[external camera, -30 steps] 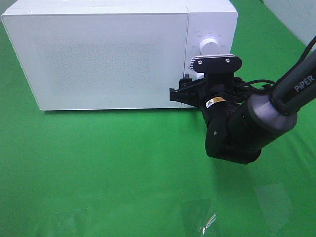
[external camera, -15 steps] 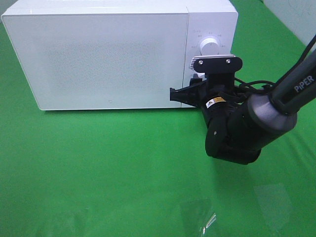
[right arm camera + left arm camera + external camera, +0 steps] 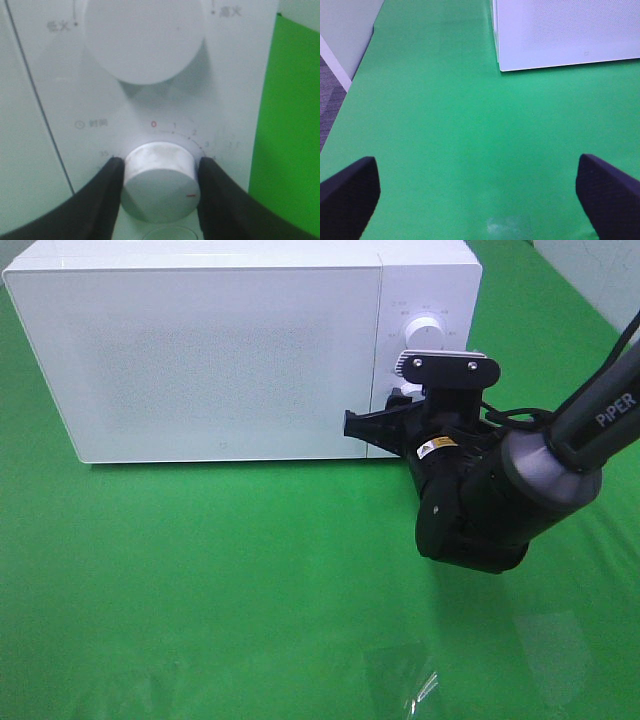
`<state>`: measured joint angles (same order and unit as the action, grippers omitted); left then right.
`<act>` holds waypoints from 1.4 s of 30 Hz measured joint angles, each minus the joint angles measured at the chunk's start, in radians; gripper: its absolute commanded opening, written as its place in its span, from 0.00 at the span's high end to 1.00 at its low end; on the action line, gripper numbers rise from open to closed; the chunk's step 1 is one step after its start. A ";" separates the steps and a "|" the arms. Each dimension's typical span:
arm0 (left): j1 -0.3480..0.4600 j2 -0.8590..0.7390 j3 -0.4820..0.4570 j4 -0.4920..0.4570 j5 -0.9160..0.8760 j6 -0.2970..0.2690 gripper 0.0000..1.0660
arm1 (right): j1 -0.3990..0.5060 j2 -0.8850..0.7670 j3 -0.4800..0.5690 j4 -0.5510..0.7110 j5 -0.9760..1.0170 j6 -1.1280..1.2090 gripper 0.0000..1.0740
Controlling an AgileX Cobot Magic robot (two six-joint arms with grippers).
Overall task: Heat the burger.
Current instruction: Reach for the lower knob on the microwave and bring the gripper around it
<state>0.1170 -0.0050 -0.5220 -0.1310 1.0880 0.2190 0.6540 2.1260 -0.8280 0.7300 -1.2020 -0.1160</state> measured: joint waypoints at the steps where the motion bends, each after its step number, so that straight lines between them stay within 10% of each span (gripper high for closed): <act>1: 0.000 0.000 0.000 0.000 0.000 0.000 0.06 | 0.000 0.000 0.002 -0.001 0.000 0.100 1.00; 20: 0.000 0.000 0.000 0.000 0.000 0.000 0.06 | -0.003 0.000 0.017 -0.056 -0.013 1.356 1.00; 42: 0.000 0.000 0.000 0.000 0.000 0.000 0.06 | -0.005 0.000 0.020 -0.062 -0.017 1.556 0.94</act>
<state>0.1170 -0.0050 -0.5220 -0.1310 1.0880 0.2190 0.6490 2.1260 -0.8080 0.6680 -1.2190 1.4400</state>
